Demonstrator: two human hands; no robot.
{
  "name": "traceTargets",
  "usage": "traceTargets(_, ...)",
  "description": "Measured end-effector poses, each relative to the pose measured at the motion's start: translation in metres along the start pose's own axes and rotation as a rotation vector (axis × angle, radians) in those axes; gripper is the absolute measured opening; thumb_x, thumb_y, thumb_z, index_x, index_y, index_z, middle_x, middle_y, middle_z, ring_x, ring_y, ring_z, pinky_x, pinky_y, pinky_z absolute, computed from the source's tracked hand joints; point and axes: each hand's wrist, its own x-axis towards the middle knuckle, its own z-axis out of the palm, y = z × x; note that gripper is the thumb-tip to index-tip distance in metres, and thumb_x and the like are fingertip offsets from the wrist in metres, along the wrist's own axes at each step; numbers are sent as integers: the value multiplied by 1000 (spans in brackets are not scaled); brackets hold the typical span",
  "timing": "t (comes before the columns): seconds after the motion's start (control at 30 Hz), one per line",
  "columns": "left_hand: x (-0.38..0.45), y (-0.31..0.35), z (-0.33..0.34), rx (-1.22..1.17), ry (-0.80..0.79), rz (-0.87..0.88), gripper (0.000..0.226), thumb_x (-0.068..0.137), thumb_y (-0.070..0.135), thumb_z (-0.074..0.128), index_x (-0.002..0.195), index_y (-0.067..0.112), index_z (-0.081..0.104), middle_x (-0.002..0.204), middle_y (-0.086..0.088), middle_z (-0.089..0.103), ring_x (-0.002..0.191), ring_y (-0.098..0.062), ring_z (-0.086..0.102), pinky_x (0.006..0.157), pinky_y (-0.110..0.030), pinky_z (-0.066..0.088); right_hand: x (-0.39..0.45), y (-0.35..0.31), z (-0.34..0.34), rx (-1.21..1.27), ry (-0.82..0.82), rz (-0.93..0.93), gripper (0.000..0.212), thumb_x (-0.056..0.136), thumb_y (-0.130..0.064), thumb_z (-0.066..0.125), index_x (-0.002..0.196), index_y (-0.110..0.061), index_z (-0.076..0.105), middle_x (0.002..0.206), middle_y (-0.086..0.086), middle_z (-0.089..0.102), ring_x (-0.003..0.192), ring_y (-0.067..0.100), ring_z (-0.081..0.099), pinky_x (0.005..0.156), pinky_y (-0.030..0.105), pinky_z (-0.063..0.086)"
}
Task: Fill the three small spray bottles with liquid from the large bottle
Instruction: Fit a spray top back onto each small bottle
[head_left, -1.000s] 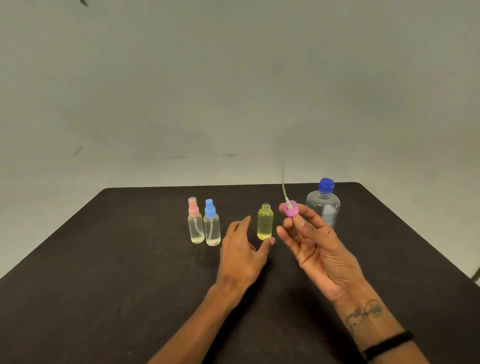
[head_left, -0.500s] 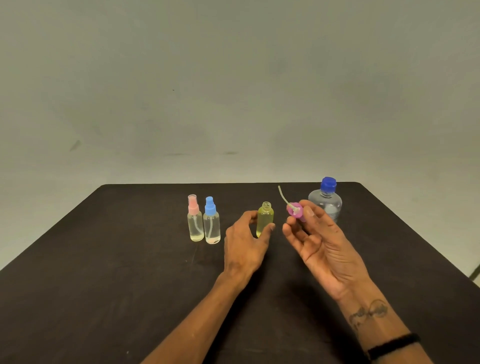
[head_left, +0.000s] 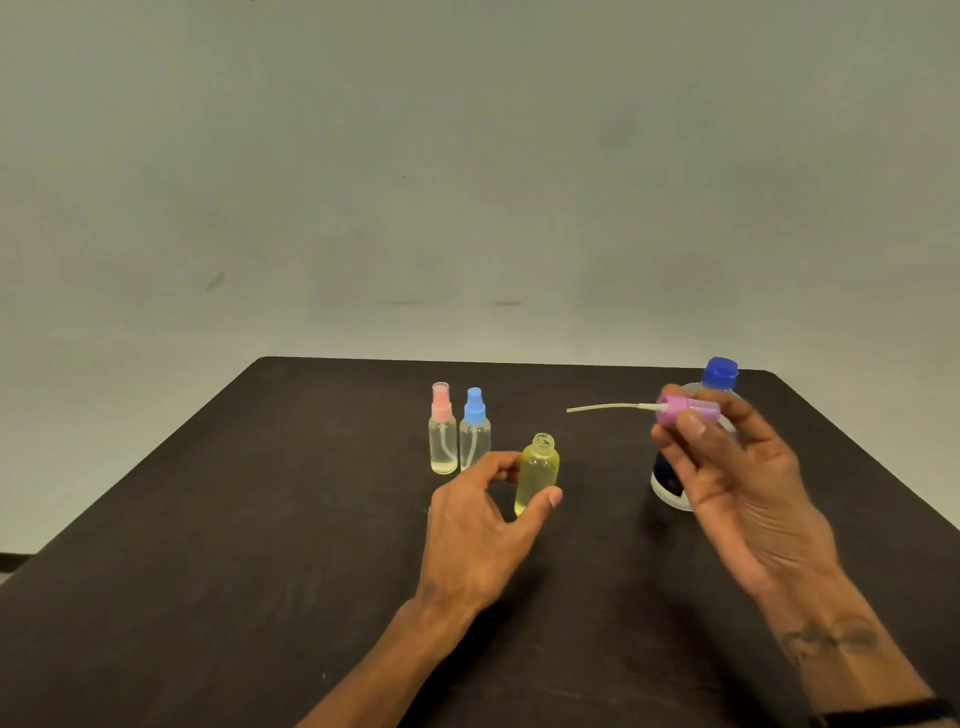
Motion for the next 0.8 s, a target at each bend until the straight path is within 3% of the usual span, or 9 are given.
traceTargets(0.1,0,-3,-2,11,8,-2,42,83,51,83,120,36,70,103,23,71,59,-10,64,60,-19,56,-2,0,2,-178,24,-77,33,74,-5,77,104,-17,71,115,9,81,108,22,78,90,30,64)
traceTargets(0.2,1,-3,-1,34,-15,16,48,84,53,81,127,34,68,109,22,70,64,-10,67,62,-21,59,-4,-1,7,-341,44,-136,47,61,-20,85,105,-15,72,108,4,83,102,19,80,90,27,63)
traceTargets(0.43,0,-2,-2,48,-20,46,47,85,52,81,127,34,69,106,23,70,67,-12,66,64,-23,59,-4,3,7,-545,5,-212,41,67,-16,85,106,-16,74,105,-2,83,102,17,80,85,18,61)
traceTargets(0.7,-4,-1,-3,101,-65,120,50,86,57,78,128,32,68,106,21,70,74,-6,62,69,-20,56,-6,8,11,-582,-57,-231,45,71,-12,85,115,-15,75,106,-4,83,105,14,79,87,19,61)
traceTargets(0.8,-7,1,-1,125,-97,171,49,85,61,75,126,33,68,103,22,70,79,-7,61,73,-23,56,-7,9,12,-546,-71,-200,50,73,-6,84,121,-13,72,104,-4,84,103,12,80,80,15,60)
